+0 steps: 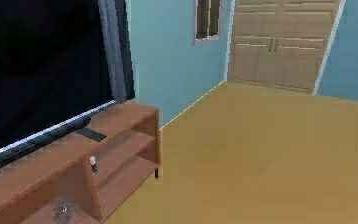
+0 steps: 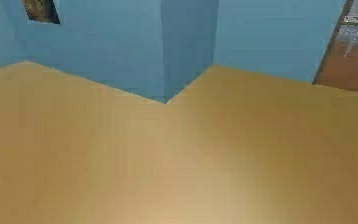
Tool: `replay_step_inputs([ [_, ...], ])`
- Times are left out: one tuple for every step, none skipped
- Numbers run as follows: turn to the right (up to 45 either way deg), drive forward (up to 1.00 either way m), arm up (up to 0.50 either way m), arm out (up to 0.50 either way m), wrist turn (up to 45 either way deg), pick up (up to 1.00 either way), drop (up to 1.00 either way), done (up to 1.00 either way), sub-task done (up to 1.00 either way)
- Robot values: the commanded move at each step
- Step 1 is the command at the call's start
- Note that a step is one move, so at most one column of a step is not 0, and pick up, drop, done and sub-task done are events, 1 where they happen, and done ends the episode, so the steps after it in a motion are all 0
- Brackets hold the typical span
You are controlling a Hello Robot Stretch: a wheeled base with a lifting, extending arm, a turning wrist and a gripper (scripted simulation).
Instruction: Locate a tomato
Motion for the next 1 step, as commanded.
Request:
replay_step_inputs([
  [45.0,0.0,0.0,0.0,0.0,0.0,0.0,0.0,0.0],
])
